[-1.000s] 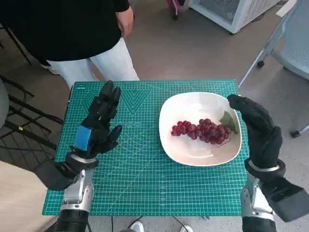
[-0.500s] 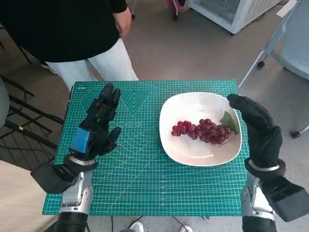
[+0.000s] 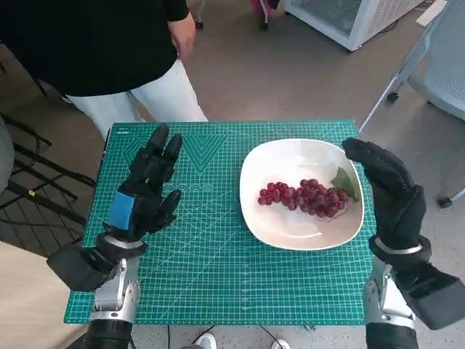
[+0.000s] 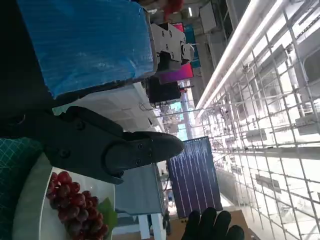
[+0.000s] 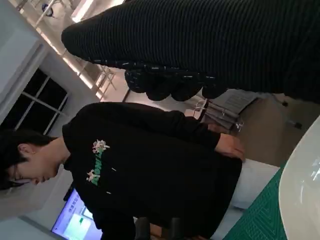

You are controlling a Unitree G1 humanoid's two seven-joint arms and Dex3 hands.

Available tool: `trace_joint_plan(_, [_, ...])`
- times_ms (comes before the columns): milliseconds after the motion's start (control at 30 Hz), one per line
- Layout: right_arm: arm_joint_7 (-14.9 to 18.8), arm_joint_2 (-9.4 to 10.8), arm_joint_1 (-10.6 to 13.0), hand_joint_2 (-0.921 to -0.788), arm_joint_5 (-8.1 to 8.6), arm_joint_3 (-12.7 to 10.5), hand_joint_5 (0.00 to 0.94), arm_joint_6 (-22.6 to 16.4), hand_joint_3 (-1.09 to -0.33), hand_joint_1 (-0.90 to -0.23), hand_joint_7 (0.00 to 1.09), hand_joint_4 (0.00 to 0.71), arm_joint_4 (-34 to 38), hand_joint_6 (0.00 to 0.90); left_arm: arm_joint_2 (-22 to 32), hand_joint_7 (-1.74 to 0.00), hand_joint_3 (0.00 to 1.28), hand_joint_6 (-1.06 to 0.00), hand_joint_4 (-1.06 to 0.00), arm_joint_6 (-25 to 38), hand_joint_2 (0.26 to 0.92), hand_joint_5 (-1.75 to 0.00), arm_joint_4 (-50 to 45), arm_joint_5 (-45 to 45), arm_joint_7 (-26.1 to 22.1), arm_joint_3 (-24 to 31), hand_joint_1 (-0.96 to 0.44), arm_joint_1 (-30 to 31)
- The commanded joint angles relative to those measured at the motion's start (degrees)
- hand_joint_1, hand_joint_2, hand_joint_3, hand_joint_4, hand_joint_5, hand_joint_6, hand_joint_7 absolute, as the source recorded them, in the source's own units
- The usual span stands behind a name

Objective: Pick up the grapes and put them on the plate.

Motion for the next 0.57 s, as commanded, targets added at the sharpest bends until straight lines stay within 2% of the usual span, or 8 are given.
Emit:
trace_joint_plan(33, [0.7, -0.3, 0.1, -0.921, 0.31, -0.2, 0.002, 0.8, -0.681, -0.594, 0.34, 0.191, 0.6, 0.045, -0.3, -0.02, 0.42, -0.21, -0.2, -0.2, 0.921, -0.02, -1.4, 1.0, 0.7, -0.1, -0.62, 0.8])
trace_joint_plan(567, [0.3, -0.3, 0.1, -0.921, -0.05, -0.1, 0.001, 0.8, -0.686, -0.59, 0.33, 0.192, 0.1, 0.05, -0.6, -0.01, 0.39, -0.21, -0.21, -0.1, 0.921, -0.01, -1.6, 0.8, 0.8, -0.3, -0.6, 0.6])
